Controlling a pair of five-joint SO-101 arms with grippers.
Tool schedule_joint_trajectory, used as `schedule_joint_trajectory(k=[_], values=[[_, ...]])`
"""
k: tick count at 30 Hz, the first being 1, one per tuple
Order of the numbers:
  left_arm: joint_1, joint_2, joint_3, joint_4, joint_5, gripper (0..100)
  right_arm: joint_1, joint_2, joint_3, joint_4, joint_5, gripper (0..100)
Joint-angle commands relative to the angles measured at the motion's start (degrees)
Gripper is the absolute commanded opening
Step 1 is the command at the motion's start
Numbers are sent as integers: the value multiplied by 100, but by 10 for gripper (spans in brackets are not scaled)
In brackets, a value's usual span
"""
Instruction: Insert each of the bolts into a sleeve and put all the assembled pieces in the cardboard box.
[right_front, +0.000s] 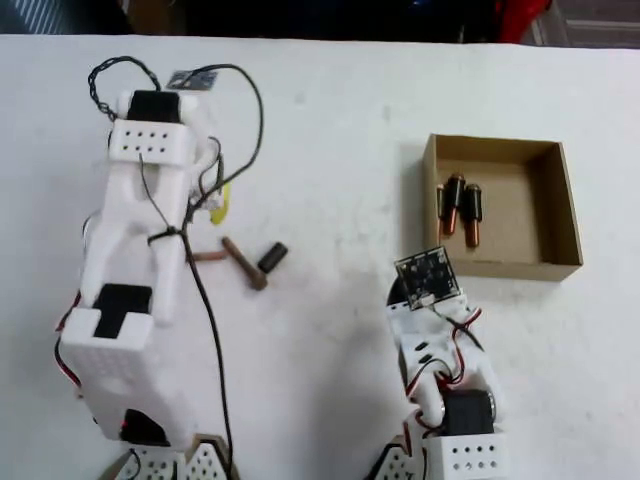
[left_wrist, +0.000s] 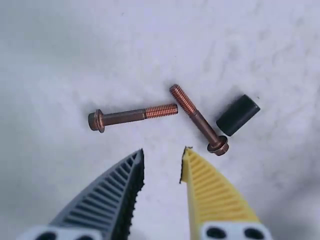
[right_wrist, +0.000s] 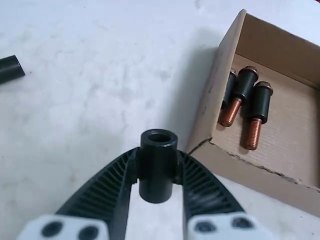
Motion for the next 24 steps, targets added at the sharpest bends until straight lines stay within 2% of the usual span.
schedule_joint_trajectory(k=[1, 4, 9, 16, 24], values=[[84, -189, -211, 62, 941, 155, 40, -57, -79, -22, 123, 17], [84, -505, -202, 70, 1327, 155, 40, -57, -79, -22, 123, 17], [75, -1209, -132, 70, 1363, 157, 40, -57, -79, -22, 123, 17], [180, -2088, 1354, -44, 1459, 157, 40, -57, -79, -22, 132, 17], [145, -1930, 2549, -1442, 3147, 157, 40, -57, -79, -22, 132, 17]])
